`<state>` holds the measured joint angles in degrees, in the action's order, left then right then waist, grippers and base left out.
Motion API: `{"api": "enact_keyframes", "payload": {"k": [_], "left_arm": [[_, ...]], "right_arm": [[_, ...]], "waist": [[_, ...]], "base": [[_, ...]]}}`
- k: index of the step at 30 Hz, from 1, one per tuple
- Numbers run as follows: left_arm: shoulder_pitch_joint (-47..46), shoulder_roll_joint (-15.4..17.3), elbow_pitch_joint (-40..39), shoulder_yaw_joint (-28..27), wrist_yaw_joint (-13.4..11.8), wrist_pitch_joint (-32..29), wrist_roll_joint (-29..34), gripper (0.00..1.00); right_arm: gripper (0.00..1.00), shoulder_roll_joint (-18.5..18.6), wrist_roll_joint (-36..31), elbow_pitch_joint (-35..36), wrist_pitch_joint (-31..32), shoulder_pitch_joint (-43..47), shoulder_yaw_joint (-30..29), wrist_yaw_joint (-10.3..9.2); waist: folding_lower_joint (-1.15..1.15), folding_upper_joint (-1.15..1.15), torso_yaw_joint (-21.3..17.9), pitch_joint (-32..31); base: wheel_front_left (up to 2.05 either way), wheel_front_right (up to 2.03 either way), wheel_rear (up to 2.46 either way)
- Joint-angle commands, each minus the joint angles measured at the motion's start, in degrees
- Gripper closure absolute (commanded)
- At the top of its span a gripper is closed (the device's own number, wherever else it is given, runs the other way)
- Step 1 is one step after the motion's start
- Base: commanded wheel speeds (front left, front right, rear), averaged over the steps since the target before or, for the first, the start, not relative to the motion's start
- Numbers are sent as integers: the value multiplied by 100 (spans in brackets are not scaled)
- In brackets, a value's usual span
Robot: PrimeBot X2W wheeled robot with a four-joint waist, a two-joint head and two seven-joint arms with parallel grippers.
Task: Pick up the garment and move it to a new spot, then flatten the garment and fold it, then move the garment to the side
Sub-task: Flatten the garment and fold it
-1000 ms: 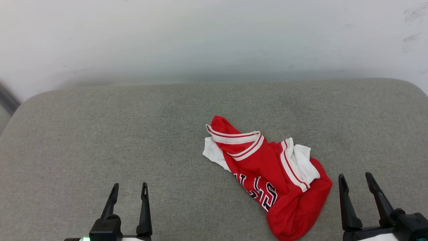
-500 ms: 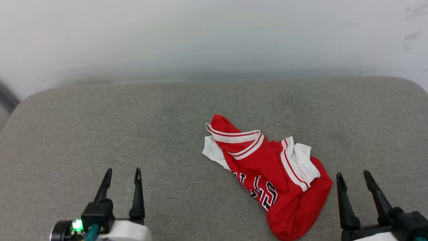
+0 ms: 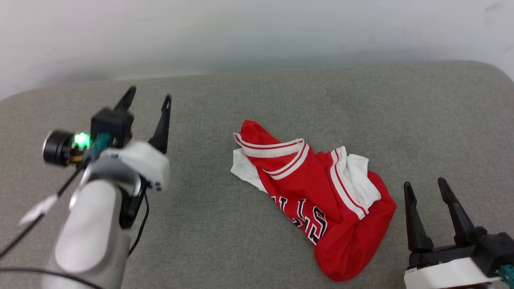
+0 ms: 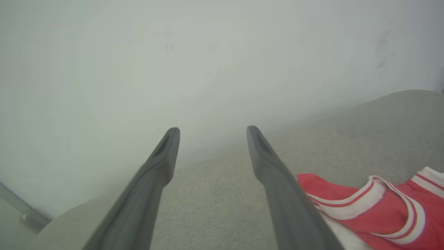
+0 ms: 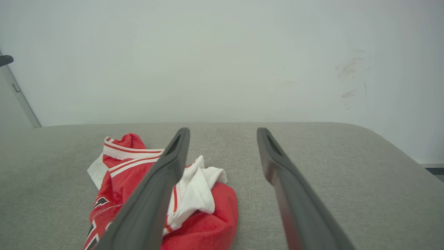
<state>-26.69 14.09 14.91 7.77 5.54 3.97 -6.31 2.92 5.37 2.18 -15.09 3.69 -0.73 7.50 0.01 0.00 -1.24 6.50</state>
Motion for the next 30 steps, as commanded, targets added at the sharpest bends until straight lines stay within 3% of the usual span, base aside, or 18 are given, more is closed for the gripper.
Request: {"api": "enact_keyframes", "payload": {"k": [1,6,19,25,30], "left_arm": [[-220,49,28,98,55,-163,-56,0],[-1137,294,205,700,185,-1229,-557,0],[-2822,1492,45,3591,184,-4354,-3238,0],[-3360,1718,104,4490,184,-5195,-3944,0],[-3652,1770,313,5117,184,-5446,-4266,0]], "right_arm": [[0,-8,-12,39,-12,-76,-5,-2],[0,-8,-44,87,-12,-232,8,-2],[0,-7,-60,172,-12,-668,62,-2],[0,-8,-65,216,-12,-863,73,-2],[0,-7,-15,230,-12,-1013,113,-2]], "waist": [[-1,0,-42,124],[-1,0,-100,413],[-1,0,-315,1084],[-1,0,-438,1413],[-1,0,-568,1691]], "base": [[0,0,0],[0,0,0],[0,0,0],[0,0,0],[0,0,0]]}}
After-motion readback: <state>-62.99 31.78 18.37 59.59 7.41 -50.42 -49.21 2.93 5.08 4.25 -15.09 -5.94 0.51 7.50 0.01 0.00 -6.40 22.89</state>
